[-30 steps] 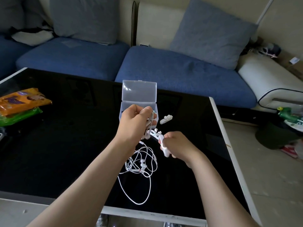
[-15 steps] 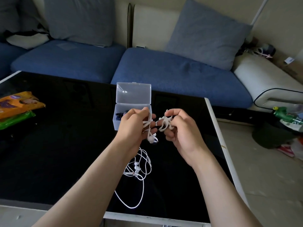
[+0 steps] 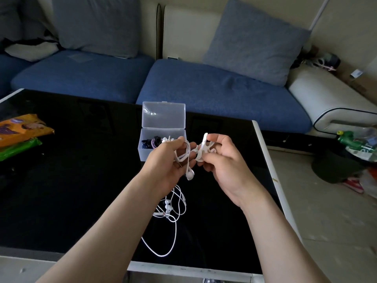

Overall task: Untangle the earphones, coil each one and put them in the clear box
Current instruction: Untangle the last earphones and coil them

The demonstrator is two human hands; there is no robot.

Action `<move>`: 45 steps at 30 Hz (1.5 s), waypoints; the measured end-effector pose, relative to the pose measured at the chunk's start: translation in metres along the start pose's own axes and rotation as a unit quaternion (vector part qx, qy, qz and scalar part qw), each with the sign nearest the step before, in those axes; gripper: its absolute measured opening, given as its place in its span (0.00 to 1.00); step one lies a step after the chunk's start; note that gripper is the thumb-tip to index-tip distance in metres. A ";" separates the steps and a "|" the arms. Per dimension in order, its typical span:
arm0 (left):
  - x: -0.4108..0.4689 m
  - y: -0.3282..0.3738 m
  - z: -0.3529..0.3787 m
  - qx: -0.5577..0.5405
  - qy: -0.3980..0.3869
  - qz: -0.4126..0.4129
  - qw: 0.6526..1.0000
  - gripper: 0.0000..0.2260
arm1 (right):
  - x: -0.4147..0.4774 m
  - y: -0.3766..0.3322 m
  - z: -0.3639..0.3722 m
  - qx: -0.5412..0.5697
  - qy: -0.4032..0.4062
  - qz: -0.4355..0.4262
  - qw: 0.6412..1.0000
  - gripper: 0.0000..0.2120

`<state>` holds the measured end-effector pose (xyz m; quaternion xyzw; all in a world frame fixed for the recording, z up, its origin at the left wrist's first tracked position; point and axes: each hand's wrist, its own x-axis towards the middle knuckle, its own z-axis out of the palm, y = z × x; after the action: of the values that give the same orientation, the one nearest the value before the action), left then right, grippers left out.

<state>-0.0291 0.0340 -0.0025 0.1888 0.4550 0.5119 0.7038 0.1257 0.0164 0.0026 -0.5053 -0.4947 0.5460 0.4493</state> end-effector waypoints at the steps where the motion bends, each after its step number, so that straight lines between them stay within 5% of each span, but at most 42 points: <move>1: 0.000 0.000 0.000 -0.001 -0.001 0.002 1.000 0.09 | -0.001 0.000 0.000 -0.007 -0.003 -0.003 1.000 0.19; 15: -0.011 0.007 0.002 0.097 -0.002 0.087 0.991 0.08 | 0.000 0.004 0.005 -0.158 -0.013 -0.031 0.987 0.18; 30: -0.002 0.008 -0.005 0.113 0.004 0.070 0.991 0.06 | 0.000 -0.004 0.000 -0.199 0.017 -0.093 0.975 0.19; 38: -0.002 0.004 -0.004 0.068 0.000 0.065 0.996 0.07 | -0.002 0.002 0.015 -0.296 0.132 -0.240 0.915 0.13; 45: -0.007 -0.004 0.004 0.147 -0.026 0.131 0.980 0.12 | -0.001 0.008 0.025 -0.318 0.182 -0.284 0.886 0.08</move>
<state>-0.0239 0.0271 -0.0002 0.3614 0.4785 0.5216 0.6069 0.1007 0.0127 -0.0055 -0.5496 -0.6737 0.1069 0.4823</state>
